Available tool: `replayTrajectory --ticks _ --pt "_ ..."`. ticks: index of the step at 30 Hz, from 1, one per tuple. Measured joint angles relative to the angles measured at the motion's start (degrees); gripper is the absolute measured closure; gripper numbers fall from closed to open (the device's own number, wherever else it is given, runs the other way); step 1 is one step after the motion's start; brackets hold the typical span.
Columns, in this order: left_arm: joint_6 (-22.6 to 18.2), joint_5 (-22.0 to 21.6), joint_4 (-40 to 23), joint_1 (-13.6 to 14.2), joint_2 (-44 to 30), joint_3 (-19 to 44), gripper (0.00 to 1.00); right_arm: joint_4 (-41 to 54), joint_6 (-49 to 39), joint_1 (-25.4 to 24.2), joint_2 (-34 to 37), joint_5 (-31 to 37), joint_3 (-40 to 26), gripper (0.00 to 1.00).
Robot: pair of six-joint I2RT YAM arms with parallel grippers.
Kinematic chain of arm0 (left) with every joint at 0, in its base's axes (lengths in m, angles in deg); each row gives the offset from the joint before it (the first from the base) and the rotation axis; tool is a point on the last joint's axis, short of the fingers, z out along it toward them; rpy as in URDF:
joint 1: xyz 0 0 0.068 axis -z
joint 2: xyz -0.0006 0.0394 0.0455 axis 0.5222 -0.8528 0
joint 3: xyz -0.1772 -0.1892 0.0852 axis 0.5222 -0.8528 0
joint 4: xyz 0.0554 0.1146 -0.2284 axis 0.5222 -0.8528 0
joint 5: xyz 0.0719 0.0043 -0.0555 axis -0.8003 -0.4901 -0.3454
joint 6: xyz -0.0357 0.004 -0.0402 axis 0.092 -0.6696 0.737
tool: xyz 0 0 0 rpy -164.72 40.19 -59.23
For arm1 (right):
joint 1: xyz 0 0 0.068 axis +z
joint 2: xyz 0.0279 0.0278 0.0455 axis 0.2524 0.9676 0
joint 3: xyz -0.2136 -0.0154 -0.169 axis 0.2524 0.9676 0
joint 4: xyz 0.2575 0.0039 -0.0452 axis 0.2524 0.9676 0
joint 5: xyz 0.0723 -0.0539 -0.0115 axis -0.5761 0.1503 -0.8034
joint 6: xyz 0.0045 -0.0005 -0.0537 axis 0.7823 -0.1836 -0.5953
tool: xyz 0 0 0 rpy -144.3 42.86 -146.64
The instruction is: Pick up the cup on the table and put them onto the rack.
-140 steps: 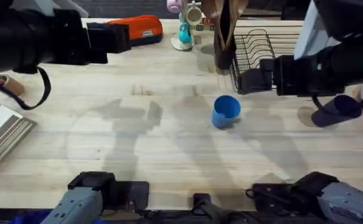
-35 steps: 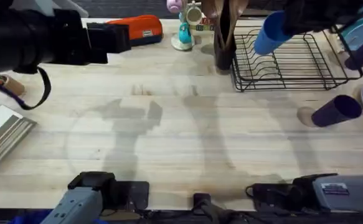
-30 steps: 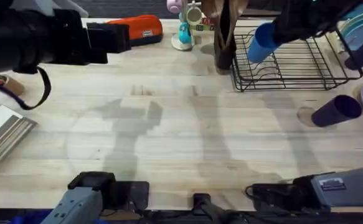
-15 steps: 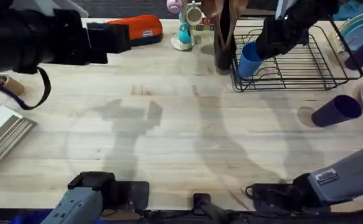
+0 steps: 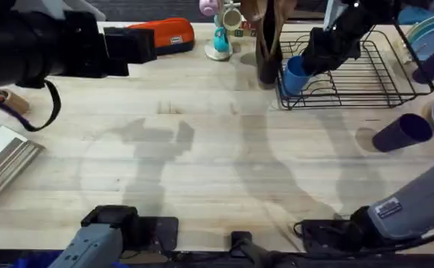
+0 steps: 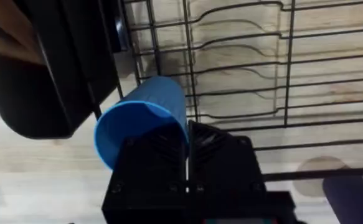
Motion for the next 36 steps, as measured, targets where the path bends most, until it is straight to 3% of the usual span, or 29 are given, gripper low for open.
replayTrajectory --ticks 7,11,28,36 --pt "0.0 0.0 0.0 0.0 0.0 0.0 0.007 -0.21 0.04 -0.25 0.0 -0.14 -0.01 0.941" --pt "0.0 0.0 -0.02 0.0 0.0 0.0 0.007 -0.14 -0.2 -0.27 0.0 -0.1 -0.03 0.753" --pt "0.0 0.0 0.0 0.0 0.0 0.0 0.008 1.79 -0.81 -0.27 -2.58 -0.12 -0.54 0.669" --pt "0.0 0.0 -0.01 0.0 0.0 0.0 0.007 7.74 -1.91 -0.27 -8.99 -0.1 -8.92 0.605"
